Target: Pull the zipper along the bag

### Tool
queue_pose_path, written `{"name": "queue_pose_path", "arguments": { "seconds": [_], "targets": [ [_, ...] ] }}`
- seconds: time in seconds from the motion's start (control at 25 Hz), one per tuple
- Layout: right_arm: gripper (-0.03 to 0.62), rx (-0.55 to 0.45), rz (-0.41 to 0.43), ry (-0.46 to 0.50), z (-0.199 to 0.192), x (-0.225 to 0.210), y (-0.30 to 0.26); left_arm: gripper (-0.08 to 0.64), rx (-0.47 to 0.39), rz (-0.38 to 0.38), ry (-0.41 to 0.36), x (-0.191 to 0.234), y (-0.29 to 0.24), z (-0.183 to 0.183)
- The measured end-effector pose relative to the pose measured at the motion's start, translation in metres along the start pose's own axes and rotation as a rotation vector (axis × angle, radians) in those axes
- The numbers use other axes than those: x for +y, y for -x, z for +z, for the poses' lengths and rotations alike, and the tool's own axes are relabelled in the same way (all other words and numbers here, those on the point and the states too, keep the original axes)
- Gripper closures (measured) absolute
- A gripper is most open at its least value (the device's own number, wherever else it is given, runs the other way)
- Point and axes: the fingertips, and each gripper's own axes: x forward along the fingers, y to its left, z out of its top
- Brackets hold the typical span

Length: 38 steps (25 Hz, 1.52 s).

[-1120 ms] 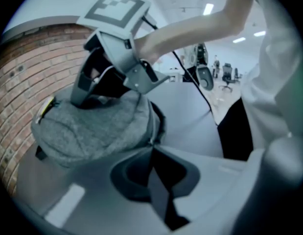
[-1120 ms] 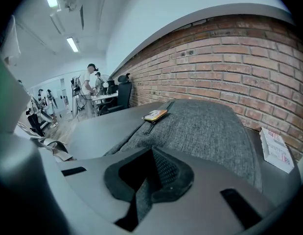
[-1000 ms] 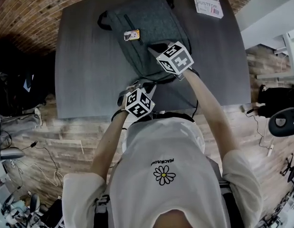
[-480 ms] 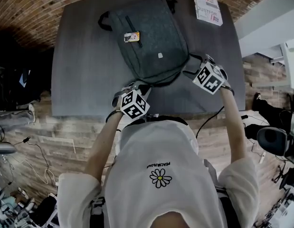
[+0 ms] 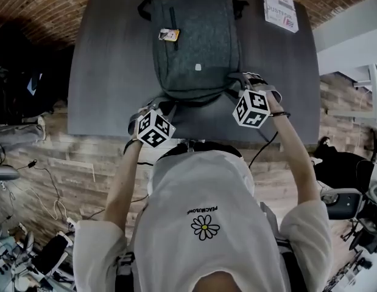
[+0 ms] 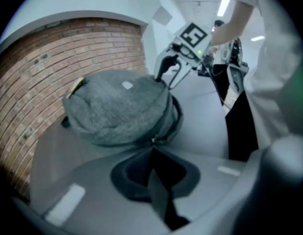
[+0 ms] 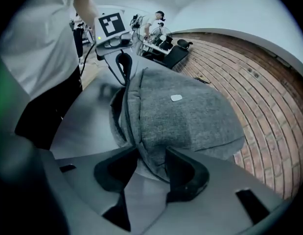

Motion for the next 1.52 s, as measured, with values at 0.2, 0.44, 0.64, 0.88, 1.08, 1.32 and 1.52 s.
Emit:
{"name": "queue_pose_path", "arguments": {
  "seconds": [0.2,0.44,0.64,0.88,1.08,1.32,1.52],
  "targets": [
    [0.446,-0.100,0.108,0.019,0.063,0.022,-0.014,0.549,0.084,0.118,0.056,0.049,0.035,-0.049],
    [0.460,-0.130,0.169,0.043,0.105,0.031,-0.031,0.549,0.169,0.122,-0.012,0.077,0.062,-0.066],
    [0.466,-0.108,0.175,0.035,0.109,0.029,-0.039,0.549,0.243,0.083,-0.125,0.072,0.057,-0.058],
    [0.471,-0.094,0.189,0.047,0.106,0.034,-0.037,0.548,0.294,-0.034,-0.204,0.042,0.049,-0.059],
    [0.460,-0.190,0.200,-0.072,0.102,0.035,-0.017,0.548,0.327,0.029,-0.100,0.039,0.041,-0.065],
    [0.305,-0.275,0.027,-0.324,0.066,0.017,0.012,0.548,0.303,0.063,-0.027,0.040,0.040,-0.064],
    [0.249,-0.224,0.100,-0.627,0.031,0.027,-0.014,0.548,0.283,0.089,0.033,0.042,0.042,-0.065]
  ]
}}
